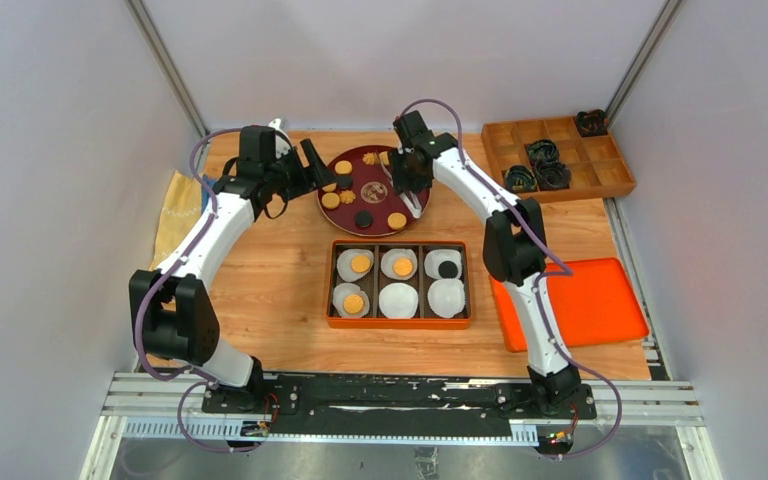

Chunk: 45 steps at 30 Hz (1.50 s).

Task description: Pack the cookies

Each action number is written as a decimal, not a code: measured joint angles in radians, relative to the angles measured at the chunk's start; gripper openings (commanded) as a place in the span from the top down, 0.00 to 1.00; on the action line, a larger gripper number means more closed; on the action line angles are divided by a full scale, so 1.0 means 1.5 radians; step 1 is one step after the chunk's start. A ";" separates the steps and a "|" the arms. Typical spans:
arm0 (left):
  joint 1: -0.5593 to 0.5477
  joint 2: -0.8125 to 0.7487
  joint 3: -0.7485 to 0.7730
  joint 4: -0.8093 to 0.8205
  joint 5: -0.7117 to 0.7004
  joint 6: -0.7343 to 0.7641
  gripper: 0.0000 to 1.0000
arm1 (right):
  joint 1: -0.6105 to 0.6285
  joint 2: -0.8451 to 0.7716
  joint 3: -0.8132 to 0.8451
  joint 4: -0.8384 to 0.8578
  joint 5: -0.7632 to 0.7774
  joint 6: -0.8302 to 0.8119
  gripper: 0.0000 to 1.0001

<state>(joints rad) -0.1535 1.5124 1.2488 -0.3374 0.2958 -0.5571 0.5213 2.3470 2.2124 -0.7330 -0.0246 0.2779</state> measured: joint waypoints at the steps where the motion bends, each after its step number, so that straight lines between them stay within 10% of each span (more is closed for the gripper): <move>1: 0.000 0.000 0.000 0.000 0.000 0.000 0.21 | 0.000 0.005 0.004 -0.001 0.001 0.001 0.62; 9: 0.000 0.001 0.000 0.001 0.005 0.000 0.22 | 0.000 0.035 0.029 -0.033 0.040 0.003 0.95; 34: 0.000 -0.007 -0.027 0.015 0.026 -0.017 0.22 | 0.023 -0.515 -0.387 -0.042 0.022 -0.020 0.98; 45: -0.009 -0.031 -0.033 0.014 0.027 -0.020 0.22 | 0.193 -0.749 -0.561 -0.146 -0.053 -0.023 0.98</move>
<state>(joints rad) -0.1673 1.4666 1.1999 -0.3157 0.3359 -0.5873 0.8101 1.2228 1.3708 -0.9516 -0.1040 0.2428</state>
